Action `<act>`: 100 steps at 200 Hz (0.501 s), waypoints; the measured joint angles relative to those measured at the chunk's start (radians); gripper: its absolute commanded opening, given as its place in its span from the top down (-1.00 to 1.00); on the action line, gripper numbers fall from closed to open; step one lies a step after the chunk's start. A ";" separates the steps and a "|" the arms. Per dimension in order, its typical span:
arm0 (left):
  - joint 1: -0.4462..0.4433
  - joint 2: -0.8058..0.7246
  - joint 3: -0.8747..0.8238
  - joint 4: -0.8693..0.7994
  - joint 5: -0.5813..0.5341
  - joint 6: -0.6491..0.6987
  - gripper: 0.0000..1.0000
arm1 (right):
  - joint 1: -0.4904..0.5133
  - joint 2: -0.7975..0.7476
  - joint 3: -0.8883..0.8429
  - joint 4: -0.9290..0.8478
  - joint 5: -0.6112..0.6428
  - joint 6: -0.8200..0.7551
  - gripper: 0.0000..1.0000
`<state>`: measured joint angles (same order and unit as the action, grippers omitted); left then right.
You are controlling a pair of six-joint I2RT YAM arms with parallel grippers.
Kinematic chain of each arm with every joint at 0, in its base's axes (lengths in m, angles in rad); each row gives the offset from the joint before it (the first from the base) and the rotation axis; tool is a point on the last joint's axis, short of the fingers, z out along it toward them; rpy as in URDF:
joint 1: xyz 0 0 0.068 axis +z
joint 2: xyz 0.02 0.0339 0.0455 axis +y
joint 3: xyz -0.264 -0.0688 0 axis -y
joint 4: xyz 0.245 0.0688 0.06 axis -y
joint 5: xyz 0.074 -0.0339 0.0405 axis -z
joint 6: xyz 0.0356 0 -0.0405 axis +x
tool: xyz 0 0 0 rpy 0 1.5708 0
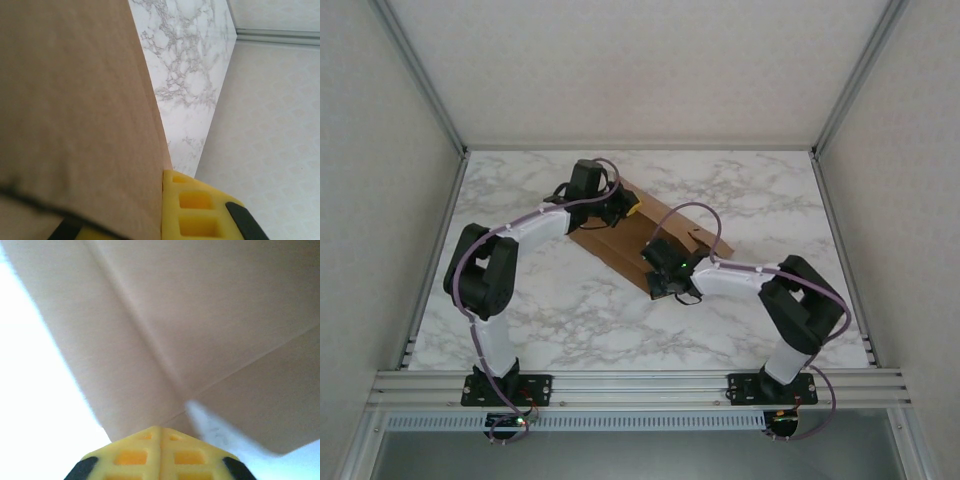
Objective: Fold the paper box
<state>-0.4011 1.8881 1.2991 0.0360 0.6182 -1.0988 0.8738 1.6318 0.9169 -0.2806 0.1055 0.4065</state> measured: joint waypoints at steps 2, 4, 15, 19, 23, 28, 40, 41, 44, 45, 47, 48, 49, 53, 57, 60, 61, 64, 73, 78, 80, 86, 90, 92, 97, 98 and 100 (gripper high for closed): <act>0.000 0.000 0.000 -0.003 -0.002 0.000 1.00 | 0.000 -0.009 0.000 -0.001 -0.010 0.004 0.59; 0.000 0.000 0.000 -0.003 -0.002 0.000 1.00 | 0.000 -0.019 0.000 -0.001 -0.022 0.003 0.59; 0.000 0.000 0.000 -0.011 -0.008 0.000 1.00 | -0.001 -0.087 0.004 -0.005 -0.098 -0.018 0.56; 0.000 0.000 0.000 -0.012 -0.010 0.000 1.00 | -0.002 -0.110 0.008 -0.008 -0.123 -0.025 0.56; 0.000 0.000 0.000 -0.013 -0.010 0.001 1.00 | -0.004 -0.133 0.014 -0.013 -0.153 -0.029 0.58; 0.000 0.000 0.000 -0.013 -0.012 0.001 1.00 | -0.008 -0.164 0.021 -0.018 -0.187 -0.034 0.63; 0.000 0.000 0.000 -0.015 -0.013 0.001 1.00 | -0.032 -0.239 0.047 -0.023 -0.264 -0.045 0.85; 0.000 0.000 0.000 -0.015 -0.013 0.001 1.00 | -0.035 -0.243 0.048 -0.023 -0.269 -0.044 0.87; 0.000 0.000 0.000 -0.015 -0.013 0.002 1.00 | -0.047 -0.265 0.057 -0.022 -0.293 -0.042 0.93; 0.000 0.000 0.000 -0.015 -0.013 0.002 1.00 | -0.054 -0.273 0.060 -0.022 -0.302 -0.047 0.95; 0.000 0.000 0.000 -0.015 -0.013 0.002 1.00 | -0.063 -0.283 0.063 -0.021 -0.314 -0.042 0.98; 0.000 0.000 0.000 -0.016 -0.013 0.003 1.00 | -0.066 -0.287 0.065 -0.020 -0.320 -0.035 0.99; 0.000 0.000 0.000 -0.016 -0.013 0.003 1.00 | -0.070 -0.291 0.067 -0.019 -0.327 -0.034 1.00; 0.000 0.000 0.000 -0.016 -0.014 0.003 1.00 | -0.094 -0.316 0.075 -0.016 -0.342 -0.037 1.00; 0.000 0.000 0.000 -0.018 -0.014 0.004 1.00 | -0.118 -0.336 0.082 -0.013 -0.361 -0.026 1.00; 0.000 0.000 0.000 -0.018 -0.014 0.003 1.00 | -0.142 -0.352 0.088 -0.012 -0.369 -0.022 1.00; 0.000 0.000 0.000 -0.018 -0.014 0.003 1.00 | -0.151 -0.358 0.090 -0.011 -0.374 -0.013 1.00; 0.000 0.000 0.000 -0.019 -0.016 0.004 1.00 | -0.171 -0.369 0.095 -0.008 -0.381 -0.016 1.00; 0.000 0.000 0.000 -0.020 -0.016 0.004 1.00 | -0.243 -0.394 0.121 -0.011 -0.390 0.009 1.00; 0.000 0.000 0.000 -0.020 -0.016 0.004 1.00 | -0.283 -0.394 0.148 -0.027 -0.386 0.019 1.00; 0.000 0.000 -0.001 -0.020 -0.016 0.004 1.00 | -0.296 -0.388 0.160 -0.035 -0.379 0.022 1.00; 0.000 0.000 -0.001 -0.021 -0.016 0.004 1.00 | -0.328 -0.367 0.203 -0.061 -0.364 0.027 1.00; 0.000 0.000 -0.002 -0.021 -0.016 0.004 1.00 | -0.350 -0.340 0.240 -0.081 -0.357 0.029 1.00; 0.000 0.000 -0.002 -0.021 -0.017 0.004 1.00 | -0.357 -0.327 0.256 -0.089 -0.355 0.029 1.00; 0.001 0.000 -0.003 -0.021 -0.016 0.004 1.00 | -0.375 -0.283 0.310 -0.113 -0.348 0.032 1.00; 0.001 0.000 -0.003 -0.021 -0.016 0.004 1.00 | -0.377 -0.276 0.318 -0.115 -0.346 0.031 1.00; 0.001 0.000 -0.004 -0.021 -0.016 0.004 1.00 | -0.381 -0.255 0.336 -0.120 -0.344 0.031 1.00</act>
<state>-0.4000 1.8885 1.2953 0.0147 0.6018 -1.0950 0.4923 1.3766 1.2526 -0.4004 -0.2386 0.4374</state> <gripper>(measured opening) 0.060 0.046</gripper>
